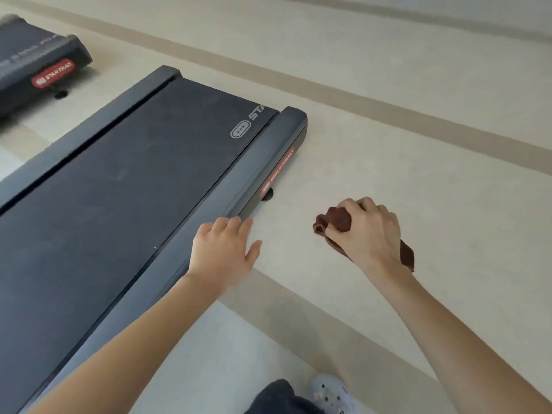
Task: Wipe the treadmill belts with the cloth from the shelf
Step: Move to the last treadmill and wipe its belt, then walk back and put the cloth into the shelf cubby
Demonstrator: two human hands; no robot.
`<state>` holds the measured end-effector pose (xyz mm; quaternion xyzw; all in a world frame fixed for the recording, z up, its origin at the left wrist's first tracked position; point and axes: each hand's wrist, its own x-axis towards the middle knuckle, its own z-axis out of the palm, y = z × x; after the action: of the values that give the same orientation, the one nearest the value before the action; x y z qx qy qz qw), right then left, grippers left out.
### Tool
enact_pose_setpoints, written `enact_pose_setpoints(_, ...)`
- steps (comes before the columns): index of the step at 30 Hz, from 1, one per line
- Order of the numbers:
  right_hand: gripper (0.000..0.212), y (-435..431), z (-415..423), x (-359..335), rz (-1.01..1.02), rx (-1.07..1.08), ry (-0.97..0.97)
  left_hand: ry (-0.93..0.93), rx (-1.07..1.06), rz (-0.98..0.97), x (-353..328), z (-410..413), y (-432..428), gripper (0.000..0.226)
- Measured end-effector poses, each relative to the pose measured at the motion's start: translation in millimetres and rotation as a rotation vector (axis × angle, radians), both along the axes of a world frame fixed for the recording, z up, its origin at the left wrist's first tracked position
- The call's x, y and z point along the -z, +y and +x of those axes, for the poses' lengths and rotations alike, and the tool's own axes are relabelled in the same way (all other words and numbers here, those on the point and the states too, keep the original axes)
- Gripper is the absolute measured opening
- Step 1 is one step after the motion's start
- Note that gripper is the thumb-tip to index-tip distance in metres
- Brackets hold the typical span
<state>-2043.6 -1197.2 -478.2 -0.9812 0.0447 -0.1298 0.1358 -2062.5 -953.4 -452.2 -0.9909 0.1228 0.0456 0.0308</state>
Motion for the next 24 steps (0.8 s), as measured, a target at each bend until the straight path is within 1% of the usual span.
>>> enact_pose_setpoints(2,0.025,-14.8,-16.8,-47.6,0.015,0.025,-0.008,-0.002,0.04,0.019,-45.6,-10.9,-15.4,0.057)
enact_pose_setpoints(6,0.026,-39.3,-50.0,-151.6,0.013,0.037,-0.086,-0.013,0.093,0.029,-145.3,-35.6,-40.0,0.057)
enact_pose_setpoints(12,0.032,-49.1,-105.6,-305.7,0.02,0.041,-0.142,-0.043,0.078,-0.104,-296.5,-74.8,-71.1,0.056)
enact_pose_setpoints(14,0.035,-49.9,-125.6,-349.5,0.018,0.044,-0.141,-0.095,0.091,-0.153,-344.4,-82.1,-69.5,0.055)
enact_pose_setpoints(17,0.036,-49.7,-148.5,-405.0,0.014,0.016,-0.144,-0.147,0.043,-0.213,-408.9,-82.9,-63.2,0.057)
enact_pose_setpoints(20,0.035,-51.3,-156.0,-448.2,0.018,-0.023,-0.187,-0.15,0.05,-0.204,-449.7,-87.1,-68.8,0.058)
enact_pose_setpoints(24,0.034,-54.3,-155.0,-493.3,0.045,-0.07,-0.235,-0.107,0.059,-0.201,-482.0,-93.5,-89.7,0.058)
